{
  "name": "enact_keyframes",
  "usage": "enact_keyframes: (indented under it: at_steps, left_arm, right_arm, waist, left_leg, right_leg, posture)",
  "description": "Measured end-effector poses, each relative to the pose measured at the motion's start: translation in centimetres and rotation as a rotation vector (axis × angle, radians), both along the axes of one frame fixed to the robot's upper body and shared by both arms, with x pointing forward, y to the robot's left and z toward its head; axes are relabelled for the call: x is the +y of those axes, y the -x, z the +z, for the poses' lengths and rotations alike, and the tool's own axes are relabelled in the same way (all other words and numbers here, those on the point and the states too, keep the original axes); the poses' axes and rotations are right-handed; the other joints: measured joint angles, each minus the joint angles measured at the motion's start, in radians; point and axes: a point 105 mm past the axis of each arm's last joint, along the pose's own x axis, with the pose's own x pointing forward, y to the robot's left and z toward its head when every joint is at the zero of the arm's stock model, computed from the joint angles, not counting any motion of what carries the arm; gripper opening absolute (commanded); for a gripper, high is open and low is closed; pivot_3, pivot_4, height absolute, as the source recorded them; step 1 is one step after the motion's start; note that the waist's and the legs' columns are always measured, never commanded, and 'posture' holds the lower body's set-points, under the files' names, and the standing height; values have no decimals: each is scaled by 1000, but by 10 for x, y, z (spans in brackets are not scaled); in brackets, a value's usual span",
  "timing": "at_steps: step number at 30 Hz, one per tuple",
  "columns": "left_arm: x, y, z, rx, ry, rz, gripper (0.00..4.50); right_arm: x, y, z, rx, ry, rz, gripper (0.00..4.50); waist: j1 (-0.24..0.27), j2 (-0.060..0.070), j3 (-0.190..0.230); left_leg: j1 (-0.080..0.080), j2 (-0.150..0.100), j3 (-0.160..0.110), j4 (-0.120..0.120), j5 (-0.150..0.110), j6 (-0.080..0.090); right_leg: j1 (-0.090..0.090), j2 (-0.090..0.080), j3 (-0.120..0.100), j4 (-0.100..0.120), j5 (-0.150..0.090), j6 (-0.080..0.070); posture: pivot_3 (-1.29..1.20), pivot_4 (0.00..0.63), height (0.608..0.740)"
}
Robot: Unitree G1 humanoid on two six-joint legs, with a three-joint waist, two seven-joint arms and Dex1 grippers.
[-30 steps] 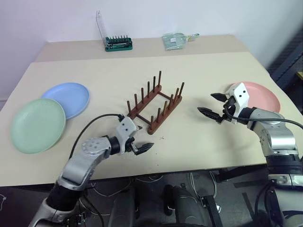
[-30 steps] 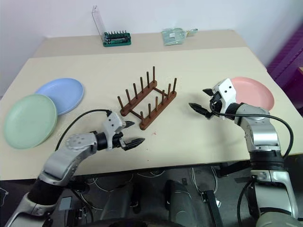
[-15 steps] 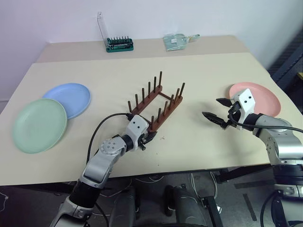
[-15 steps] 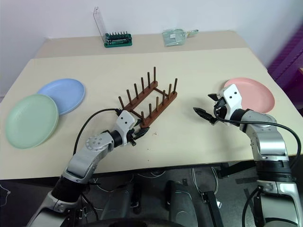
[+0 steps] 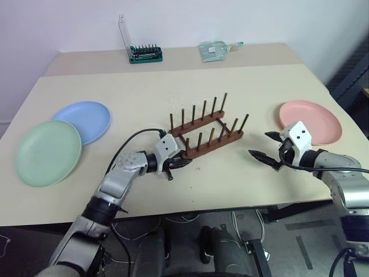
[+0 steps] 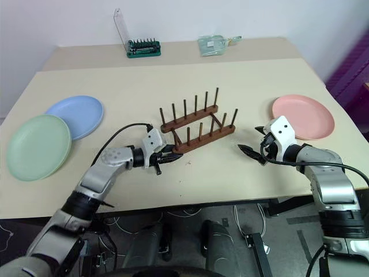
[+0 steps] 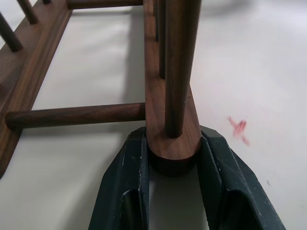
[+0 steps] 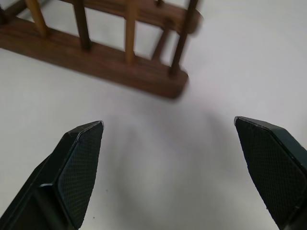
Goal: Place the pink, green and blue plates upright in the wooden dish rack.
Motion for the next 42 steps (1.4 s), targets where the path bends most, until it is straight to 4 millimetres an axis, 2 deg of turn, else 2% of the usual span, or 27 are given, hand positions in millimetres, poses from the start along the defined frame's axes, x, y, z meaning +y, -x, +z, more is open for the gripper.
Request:
enact_keyframes:
  at_steps: [4,5,10,11,13,14,16,18,21,22,26,31,36,39,42]
  left_arm:
    - [-1,-15,2,10,-17,-52,765]
    - [-1,-17,3,19,-16,-64,1818]
    - [3,-20,-2,30,-35,-88,4280]
    - [5,-21,-2,20,-43,-80,4452]
    - [13,-24,-2,9,-64,-51,4500]
    - [20,-23,-1,6,-77,-34,4278]
    - [38,-17,-1,11,-99,-6,3546]
    - [51,-6,-2,37,-97,11,2497]
    - [58,12,-3,79,-92,10,932]
    - [55,17,-3,83,-93,1,531]
    - [22,28,-7,50,-96,-26,531]
    - [2,23,-10,-10,-109,22,531]
    - [-8,-3,-10,-73,-116,152,531]
    - [-2,-24,-8,-120,-121,258,531]
    - [6,-35,-6,-155,-128,319,531]
  right_arm:
    - [-4,5,-4,2,7,-30,4500]
    - [-5,6,-6,7,7,-36,4500]
    - [-6,11,-5,4,6,-51,4500]
    - [-6,11,-5,2,5,-50,4500]
    - [-4,12,-4,2,4,-41,3936]
    - [-2,13,-5,11,-2,-28,3654]
    - [1,15,-8,39,-7,-7,2721]
    - [7,15,-11,59,-9,13,1573]
    - [17,12,-17,76,-1,37,30]
    - [19,10,-20,80,9,39,0]
    - [31,-1,-40,111,57,47,0]
    - [35,-24,-39,47,109,19,0]
    - [41,-49,-40,-4,126,-32,0]
    - [46,-60,-40,-28,141,-45,0]
    - [47,-69,-39,-47,149,-65,0]
  waist:
    - [-4,0,0]
    - [-4,0,0]
    - [-5,0,0]
    - [-5,0,0]
    - [-6,0,0]
    - [-9,0,0]
    - [-17,0,0]
    - [-29,0,0]
    - [-30,0,0]
    - [-28,0,0]
    - [-1,0,0]
    - [-2,-1,-1]
    - [-4,-2,-2]
    - [-8,-3,-3]
    - [-16,-3,-3]
  left_leg:
    - [-1,0,0,0,0,0]
    - [-1,0,0,0,0,0]
    - [-1,0,0,0,0,0]
    - [-1,1,0,0,0,0]
    - [-1,1,0,0,0,0]
    - [0,1,0,-1,0,0]
    - [2,2,1,-2,0,0]
    - [3,3,1,-3,0,0]
    - [3,3,1,-3,0,0]
    - [3,3,1,-3,0,0]
    - [2,2,0,-1,0,0]
    - [4,1,0,0,0,0]
    - [8,1,-2,0,0,0]
    - [11,2,-2,0,0,0]
    - [12,2,-1,-1,0,0]
  right_leg:
    - [-1,0,0,0,0,0]
    - [-1,0,0,0,0,1]
    - [-1,1,0,0,1,2]
    - [-1,0,0,0,1,1]
    - [-1,1,0,0,0,1]
    - [-1,1,0,0,0,1]
    - [0,1,1,0,0,1]
    - [0,2,1,1,0,1]
    - [0,2,1,1,0,0]
    - [0,1,1,1,0,0]
    - [1,-1,1,0,0,0]
    - [5,-1,1,0,0,0]
    - [9,-1,0,0,0,0]
    - [11,0,0,0,0,0]
    - [12,0,0,0,0,0]
  posture:
    - [0,150,730]
    - [0,150,730]
    - [0,150,730]
    - [0,150,730]
    - [0,150,730]
    - [0,150,730]
    - [0,150,730]
    - [0,150,730]
    - [0,150,730]
    - [0,150,730]
    - [0,150,730]
    - [0,150,730]
    - [0,150,730]
    - [0,150,730]
    - [0,150,730]
